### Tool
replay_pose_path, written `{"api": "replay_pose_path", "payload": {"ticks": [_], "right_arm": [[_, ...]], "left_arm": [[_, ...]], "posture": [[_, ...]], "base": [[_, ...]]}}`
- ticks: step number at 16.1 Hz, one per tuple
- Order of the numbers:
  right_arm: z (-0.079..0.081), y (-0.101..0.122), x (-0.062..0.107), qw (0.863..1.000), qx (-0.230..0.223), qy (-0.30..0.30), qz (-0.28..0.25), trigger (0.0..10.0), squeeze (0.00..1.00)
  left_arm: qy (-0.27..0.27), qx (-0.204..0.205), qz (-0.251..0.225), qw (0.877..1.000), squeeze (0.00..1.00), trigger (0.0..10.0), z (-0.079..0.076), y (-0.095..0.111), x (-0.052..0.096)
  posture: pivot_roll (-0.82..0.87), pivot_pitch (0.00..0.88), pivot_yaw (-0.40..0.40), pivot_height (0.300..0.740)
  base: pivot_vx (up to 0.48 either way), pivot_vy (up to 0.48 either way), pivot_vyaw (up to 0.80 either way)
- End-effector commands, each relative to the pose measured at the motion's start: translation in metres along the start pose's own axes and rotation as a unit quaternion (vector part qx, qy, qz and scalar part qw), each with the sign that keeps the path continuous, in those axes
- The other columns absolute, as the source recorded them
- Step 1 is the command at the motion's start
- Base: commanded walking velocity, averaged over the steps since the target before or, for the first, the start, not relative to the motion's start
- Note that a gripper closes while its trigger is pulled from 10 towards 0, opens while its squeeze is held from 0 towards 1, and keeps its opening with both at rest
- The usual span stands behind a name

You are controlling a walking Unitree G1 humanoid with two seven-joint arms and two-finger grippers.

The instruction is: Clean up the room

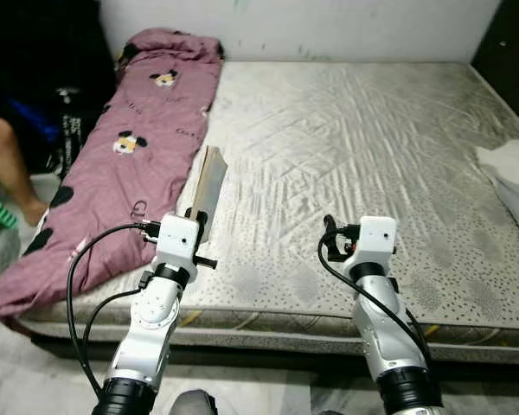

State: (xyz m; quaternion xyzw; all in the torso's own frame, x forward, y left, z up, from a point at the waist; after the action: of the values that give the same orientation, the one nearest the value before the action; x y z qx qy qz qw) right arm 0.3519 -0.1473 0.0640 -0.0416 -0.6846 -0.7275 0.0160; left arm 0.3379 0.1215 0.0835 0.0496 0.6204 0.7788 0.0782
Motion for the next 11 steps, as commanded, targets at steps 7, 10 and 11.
{"api": "replay_pose_path", "payload": {"ticks": [7, 10, 11], "right_arm": [[-0.0002, -0.0007, -0.0014, 1.0, -0.001, -0.001, 0.003, 10.0, 0.0], [0.0, -0.0005, -0.0014, 1.0, -0.001, -0.001, 0.003, 10.0, 0.0], [-0.0002, -0.0004, -0.0016, 1.0, -0.001, -0.001, 0.003, 10.0, 0.0]], "left_arm": [[0.002, 0.001, -0.023, 1.0, 0.0, 10.0, 0.0023, 0.0127, -0.0044], [0.001, 0.001, -0.024, 1.0, 0.0, 10.0, 0.0023, 0.0127, -0.0045], [0.001, 0.006, -0.026, 1.0, 0.0, 10.0, 0.0017, 0.0134, -0.0047]], "posture": [[0.01, 0.0, 0.024, 0.74], [0.01, 0.0, 0.024, 0.74], [0.01, 0.0, 0.023, 0.74]], "base": [[0.0, -0.321, 0.0], [0.0, -0.299, 0.0], [0.0, 0.0, 0.0]]}}
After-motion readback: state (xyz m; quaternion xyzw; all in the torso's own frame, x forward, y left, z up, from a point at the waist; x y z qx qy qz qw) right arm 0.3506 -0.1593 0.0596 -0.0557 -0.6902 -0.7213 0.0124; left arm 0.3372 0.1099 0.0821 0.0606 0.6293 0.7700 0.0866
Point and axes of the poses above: a point about 5 cm out from each wrist's last joint towards the gripper, its own x axis pointing back from the gripper into the wrist, its own y axis along the axis of the wrist's last joint, z = x × y, the point moved 6 cm from there along -x, pointing out of the wrist towards the gripper, and after that the axes turned 3 degrees about -x, right-handed, at the moved point
